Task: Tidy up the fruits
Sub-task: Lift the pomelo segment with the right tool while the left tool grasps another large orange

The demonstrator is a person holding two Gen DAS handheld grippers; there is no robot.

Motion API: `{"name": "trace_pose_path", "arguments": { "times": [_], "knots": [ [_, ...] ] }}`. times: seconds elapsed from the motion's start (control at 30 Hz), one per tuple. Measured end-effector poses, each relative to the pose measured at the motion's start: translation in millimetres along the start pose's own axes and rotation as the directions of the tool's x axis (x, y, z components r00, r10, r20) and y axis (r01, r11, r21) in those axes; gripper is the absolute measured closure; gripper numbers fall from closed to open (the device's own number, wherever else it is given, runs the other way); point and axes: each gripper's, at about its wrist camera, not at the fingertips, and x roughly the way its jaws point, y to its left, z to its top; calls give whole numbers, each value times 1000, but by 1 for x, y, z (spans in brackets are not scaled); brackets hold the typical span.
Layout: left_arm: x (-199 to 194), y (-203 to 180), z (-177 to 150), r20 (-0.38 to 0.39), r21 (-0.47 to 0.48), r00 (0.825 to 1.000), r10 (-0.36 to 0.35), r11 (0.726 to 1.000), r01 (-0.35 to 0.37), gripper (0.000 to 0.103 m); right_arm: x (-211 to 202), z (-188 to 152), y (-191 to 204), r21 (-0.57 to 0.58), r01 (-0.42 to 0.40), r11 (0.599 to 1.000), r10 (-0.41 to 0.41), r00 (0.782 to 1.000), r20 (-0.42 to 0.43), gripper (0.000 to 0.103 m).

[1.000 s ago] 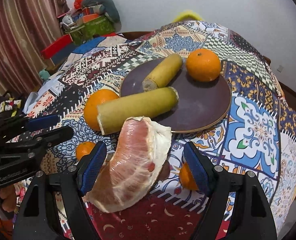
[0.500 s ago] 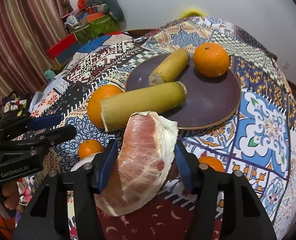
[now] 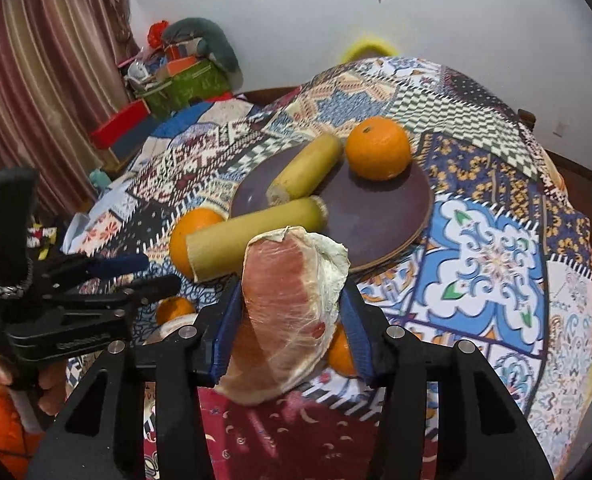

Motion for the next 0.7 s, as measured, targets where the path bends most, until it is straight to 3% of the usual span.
{"name": "trace_pose_path", "arguments": {
  "times": [0.37, 0.7],
  "knots": [
    [22, -10, 12, -21, 16, 1000, -11, 1000, 11, 49, -4, 5, -12, 19, -13, 1000, 13, 1000, 28, 58],
    [24, -5, 9, 36, 16, 999, -32, 999, 32, 47, -2, 7, -12, 11, -15, 1000, 14, 999, 35, 58]
  ]
}}
